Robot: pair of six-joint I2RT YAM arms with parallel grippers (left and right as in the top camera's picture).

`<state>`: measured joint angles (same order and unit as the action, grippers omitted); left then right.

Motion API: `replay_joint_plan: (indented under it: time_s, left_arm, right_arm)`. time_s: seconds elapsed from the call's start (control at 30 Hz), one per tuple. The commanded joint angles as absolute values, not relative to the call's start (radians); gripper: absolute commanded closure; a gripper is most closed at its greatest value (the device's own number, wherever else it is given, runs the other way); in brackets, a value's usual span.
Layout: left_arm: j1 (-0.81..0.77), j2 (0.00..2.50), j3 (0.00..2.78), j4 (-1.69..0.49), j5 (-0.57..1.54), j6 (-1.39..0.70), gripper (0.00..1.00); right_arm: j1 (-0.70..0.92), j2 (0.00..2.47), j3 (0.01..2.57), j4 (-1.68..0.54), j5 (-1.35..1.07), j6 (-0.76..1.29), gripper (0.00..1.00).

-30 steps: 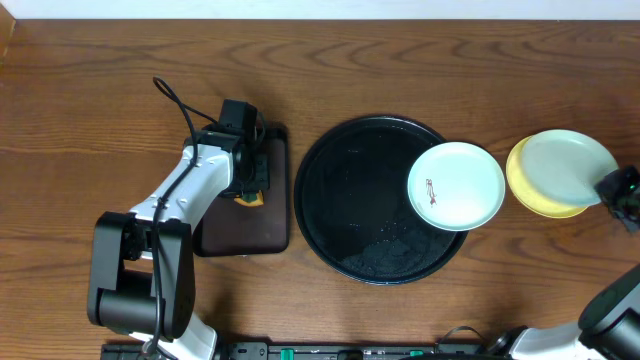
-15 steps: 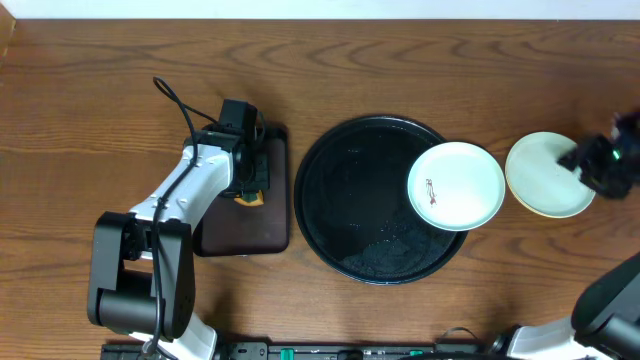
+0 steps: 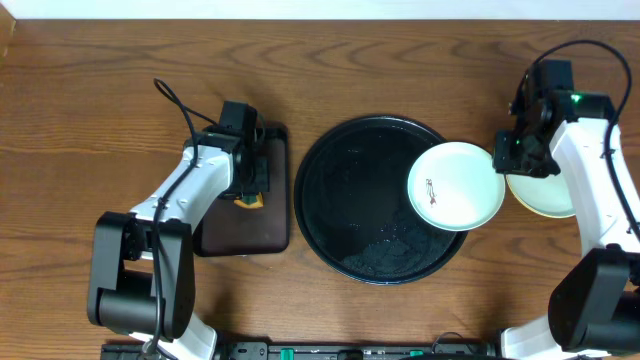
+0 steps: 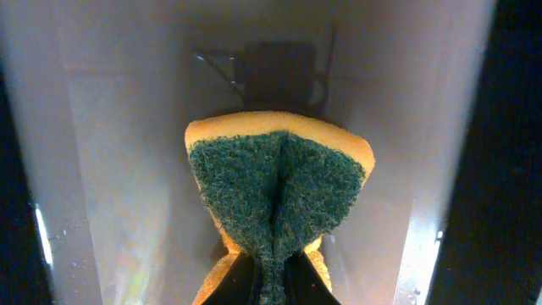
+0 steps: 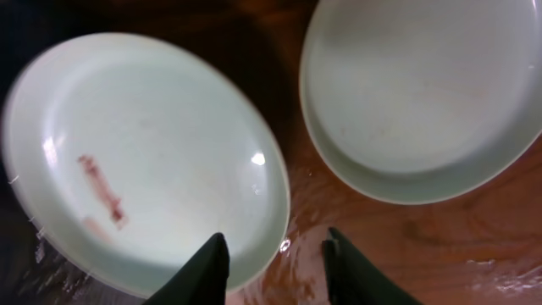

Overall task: Clean dirty plates on tray and stack at the side
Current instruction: 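Lower the pale green plate onto the yellow plate and release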

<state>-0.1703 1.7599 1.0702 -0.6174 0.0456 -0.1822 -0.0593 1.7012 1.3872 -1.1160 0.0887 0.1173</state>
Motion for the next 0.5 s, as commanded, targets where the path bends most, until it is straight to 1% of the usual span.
replay_joint_plan:
  time_s: [0.0, 0.17, 0.37, 0.47]
  left_arm:
    - [-0.169, 1.767, 1.049, -0.612, 0.033, -0.172, 0.91]
    - [-0.169, 1.767, 1.049, -0.603, 0.033, -0.173, 0.91]
    - [-0.169, 1.767, 1.049, -0.599, 0.033, -0.173, 0.91]
    - [-0.169, 1.767, 1.049, -0.599, 0.033, -0.173, 0.91]
  right_arm:
    - [-0.059, 1.704, 1.321, -1.068, 0.13, 0.134, 0.68]
    - [-0.06, 1.704, 1.218, -0.974, 0.131, 0.142, 0.79]
    - [-0.075, 1.704, 1.141, -0.888, 0.131, 0.146, 0.81]
    - [-0.083, 1.704, 1.139, -0.886, 0.131, 0.146, 0.87]
